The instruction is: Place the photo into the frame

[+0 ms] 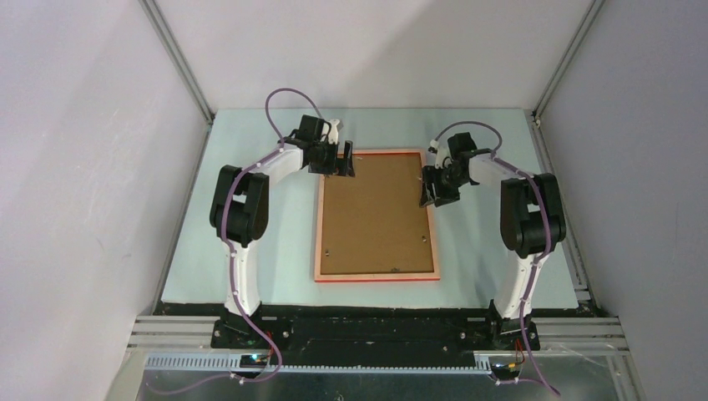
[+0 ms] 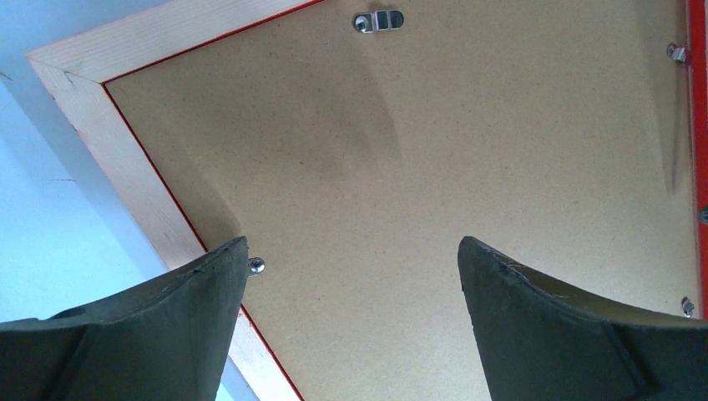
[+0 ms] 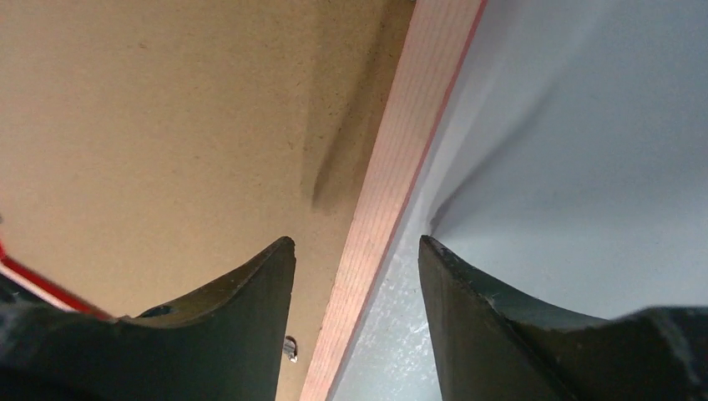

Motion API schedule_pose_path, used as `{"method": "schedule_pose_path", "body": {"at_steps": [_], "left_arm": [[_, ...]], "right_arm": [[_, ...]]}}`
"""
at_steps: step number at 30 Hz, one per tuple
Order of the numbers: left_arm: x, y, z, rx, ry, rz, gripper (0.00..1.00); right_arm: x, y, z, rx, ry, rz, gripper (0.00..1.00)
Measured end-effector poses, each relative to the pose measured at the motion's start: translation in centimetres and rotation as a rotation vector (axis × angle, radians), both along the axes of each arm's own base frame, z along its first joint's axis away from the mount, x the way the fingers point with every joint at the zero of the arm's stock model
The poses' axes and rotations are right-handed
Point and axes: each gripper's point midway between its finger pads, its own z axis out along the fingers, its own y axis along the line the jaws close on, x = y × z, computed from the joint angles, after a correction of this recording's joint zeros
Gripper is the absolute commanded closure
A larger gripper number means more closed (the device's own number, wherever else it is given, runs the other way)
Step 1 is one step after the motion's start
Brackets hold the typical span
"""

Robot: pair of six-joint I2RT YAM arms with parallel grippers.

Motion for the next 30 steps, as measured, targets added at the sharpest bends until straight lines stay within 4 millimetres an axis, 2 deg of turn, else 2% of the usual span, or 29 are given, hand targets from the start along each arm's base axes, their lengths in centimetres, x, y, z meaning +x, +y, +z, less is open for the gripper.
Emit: {"method": "schedule_pose_path", "body": {"at_steps": [5, 9, 11, 23, 30], "left_arm": [[0.0, 0.0, 0.0, 0.0, 0.0, 0.0, 0.01], [0.0, 0.0, 0.0, 0.0, 0.0, 0.0, 0.01], [0.0, 0.0, 0.0, 0.0, 0.0, 0.0, 0.01], [-0.4, 0.1, -0.1, 0.0, 0.004, -0.002, 0.01], [-1.3, 0.4, -0.1, 0.007, 0.016, -0.004, 0.01]], "right_arm": [[0.1, 0.2, -0.9, -0.082, 0.007, 0.016, 0.5], [0.6, -0.1, -1.2, -0.111, 0.004, 0.008, 0.62], [0.6, -0.2, -1.3, -0.114, 0.009, 0.005, 0.71], [0.6, -0.1, -1.3, -0.111, 0.027, -0.021, 1.0], [0.6, -0.1, -1.3, -0.111, 0.025, -0.021, 1.0]]}}
